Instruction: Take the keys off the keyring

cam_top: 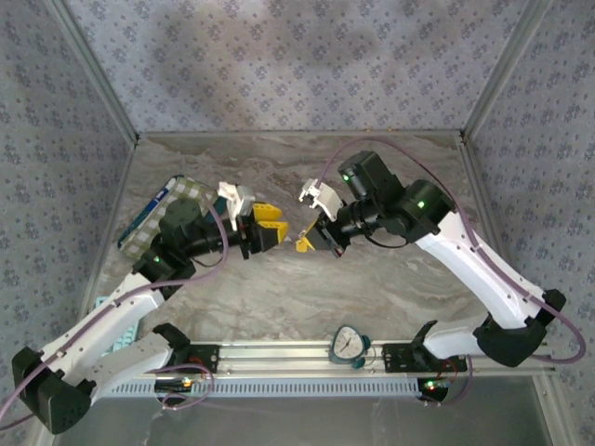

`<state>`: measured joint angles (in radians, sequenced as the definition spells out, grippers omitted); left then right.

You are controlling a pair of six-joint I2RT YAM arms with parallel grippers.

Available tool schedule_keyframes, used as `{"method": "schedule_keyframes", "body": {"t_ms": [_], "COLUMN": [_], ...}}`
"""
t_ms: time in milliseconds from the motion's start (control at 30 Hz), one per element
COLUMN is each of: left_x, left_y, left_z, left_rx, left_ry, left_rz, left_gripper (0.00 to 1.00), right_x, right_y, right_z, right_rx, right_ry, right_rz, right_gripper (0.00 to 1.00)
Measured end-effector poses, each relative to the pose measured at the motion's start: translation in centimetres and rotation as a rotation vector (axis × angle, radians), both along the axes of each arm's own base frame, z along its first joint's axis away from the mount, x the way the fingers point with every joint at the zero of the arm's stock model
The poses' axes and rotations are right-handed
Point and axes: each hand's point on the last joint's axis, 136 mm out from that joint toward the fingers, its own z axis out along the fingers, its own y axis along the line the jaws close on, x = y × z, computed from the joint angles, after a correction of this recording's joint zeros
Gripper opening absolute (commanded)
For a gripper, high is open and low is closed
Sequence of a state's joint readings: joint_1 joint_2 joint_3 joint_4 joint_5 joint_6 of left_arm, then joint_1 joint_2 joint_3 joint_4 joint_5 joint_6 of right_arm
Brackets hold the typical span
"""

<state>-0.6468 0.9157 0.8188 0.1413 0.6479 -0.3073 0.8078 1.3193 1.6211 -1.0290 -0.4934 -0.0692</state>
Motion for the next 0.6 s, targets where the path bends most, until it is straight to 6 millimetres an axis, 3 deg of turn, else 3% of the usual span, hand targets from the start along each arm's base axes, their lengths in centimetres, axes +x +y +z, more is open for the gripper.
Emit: {"method": "schedule_keyframes", "body": {"t_ms": [167, 400, 600], "left_x": [-1.1, -2.6, -3.3], "left_y": [-1.4, -1.7, -2.1], "left_z": [0.2, 0.7, 1.3], "left_rx": [-0.013, -0.024, -0.027], "left_ry": [0.077, 0.121, 0.123], "left_rz": [-0.144, -0.246, -0.294], "left_gripper": [0.38, 0.42, 0.34], "right_x": [-0.4, -0.4, -0.5], "right_y": [0.3, 0.5, 0.6], "right_z": [1.2, 1.5, 1.7], "right_rx": [0.055, 0.068, 0.083], "right_ry": [-0.029, -0.033, -0.033], "right_rz": [0.026, 0.033, 0.043], "right_gripper": [0.0, 0.0, 0.0]}}
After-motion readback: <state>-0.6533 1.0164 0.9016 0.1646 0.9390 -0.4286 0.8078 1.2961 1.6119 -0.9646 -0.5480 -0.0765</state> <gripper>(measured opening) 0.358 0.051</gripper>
